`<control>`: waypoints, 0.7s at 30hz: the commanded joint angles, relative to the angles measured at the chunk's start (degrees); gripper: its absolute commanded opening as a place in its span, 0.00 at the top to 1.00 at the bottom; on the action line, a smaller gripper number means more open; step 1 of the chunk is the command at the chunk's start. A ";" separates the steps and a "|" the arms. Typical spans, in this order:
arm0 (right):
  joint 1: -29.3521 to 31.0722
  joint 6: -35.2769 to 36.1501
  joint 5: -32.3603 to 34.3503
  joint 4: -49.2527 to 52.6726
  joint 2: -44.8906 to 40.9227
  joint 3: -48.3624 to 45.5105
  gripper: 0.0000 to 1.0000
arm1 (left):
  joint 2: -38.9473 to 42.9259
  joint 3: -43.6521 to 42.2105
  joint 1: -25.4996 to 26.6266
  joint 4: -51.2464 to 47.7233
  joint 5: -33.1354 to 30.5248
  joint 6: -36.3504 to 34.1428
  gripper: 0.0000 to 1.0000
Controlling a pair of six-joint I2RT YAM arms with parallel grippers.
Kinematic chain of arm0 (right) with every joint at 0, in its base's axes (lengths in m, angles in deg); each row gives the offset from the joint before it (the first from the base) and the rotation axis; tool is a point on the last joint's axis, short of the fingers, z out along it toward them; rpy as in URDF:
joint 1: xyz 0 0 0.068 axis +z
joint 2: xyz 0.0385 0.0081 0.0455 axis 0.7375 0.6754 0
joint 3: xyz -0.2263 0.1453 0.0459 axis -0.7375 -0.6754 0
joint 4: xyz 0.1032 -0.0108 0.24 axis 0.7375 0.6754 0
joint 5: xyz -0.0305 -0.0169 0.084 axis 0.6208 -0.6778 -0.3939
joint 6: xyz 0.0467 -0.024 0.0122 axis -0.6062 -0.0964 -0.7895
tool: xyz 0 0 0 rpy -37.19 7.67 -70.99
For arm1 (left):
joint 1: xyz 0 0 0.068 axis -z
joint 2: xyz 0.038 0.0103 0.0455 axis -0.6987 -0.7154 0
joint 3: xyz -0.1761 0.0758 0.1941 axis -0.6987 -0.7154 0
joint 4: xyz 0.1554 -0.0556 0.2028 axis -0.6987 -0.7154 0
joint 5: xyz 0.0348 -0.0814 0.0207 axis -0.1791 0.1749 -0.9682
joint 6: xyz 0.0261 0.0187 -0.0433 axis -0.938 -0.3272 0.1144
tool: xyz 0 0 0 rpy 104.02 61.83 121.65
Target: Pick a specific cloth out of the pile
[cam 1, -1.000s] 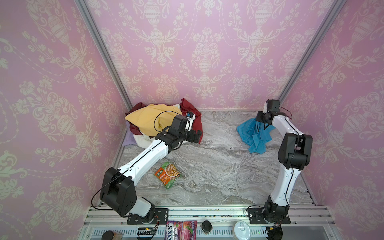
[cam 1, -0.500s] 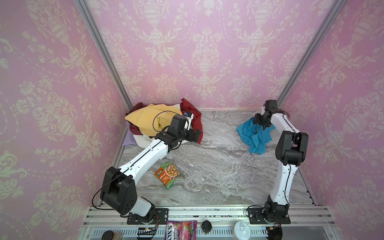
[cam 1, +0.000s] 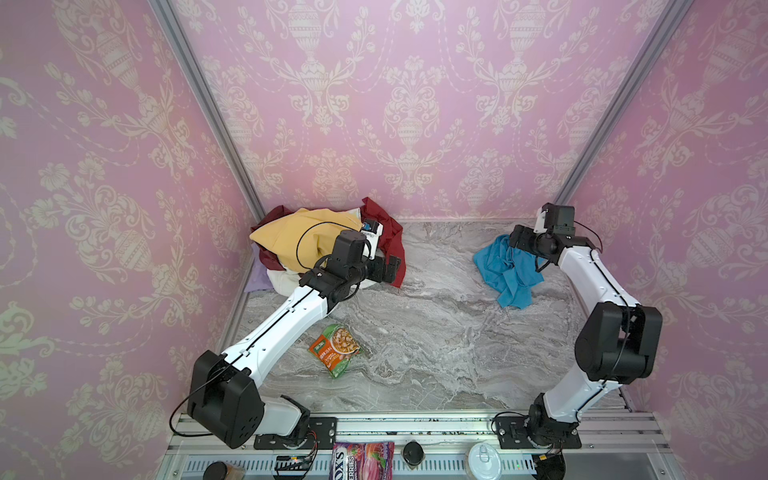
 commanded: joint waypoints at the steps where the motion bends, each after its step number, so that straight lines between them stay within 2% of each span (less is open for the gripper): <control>1: 2.01 -2.41 -0.13 -8.75 -5.96 -8.74 0.06 | 2.24 -0.72 -0.52 0.56 -3.93 -1.05 0.01; 5: 5.04 -0.68 2.28 -14.11 -14.96 -19.38 0.00 | 4.62 -0.60 -1.28 0.34 -8.62 -2.30 0.01; 11: 8.33 1.02 5.99 -20.84 -26.25 -30.25 0.00 | 10.05 -4.09 -5.30 1.21 -14.74 -1.47 0.01; 15: 8.91 1.88 9.60 -25.00 -32.21 -35.70 0.00 | 13.06 -9.19 -11.60 3.43 -18.10 -0.99 0.01; 21: 9.04 3.64 13.36 -29.39 -38.32 -40.20 0.00 | 12.56 -13.36 -22.71 3.69 -22.46 4.73 0.01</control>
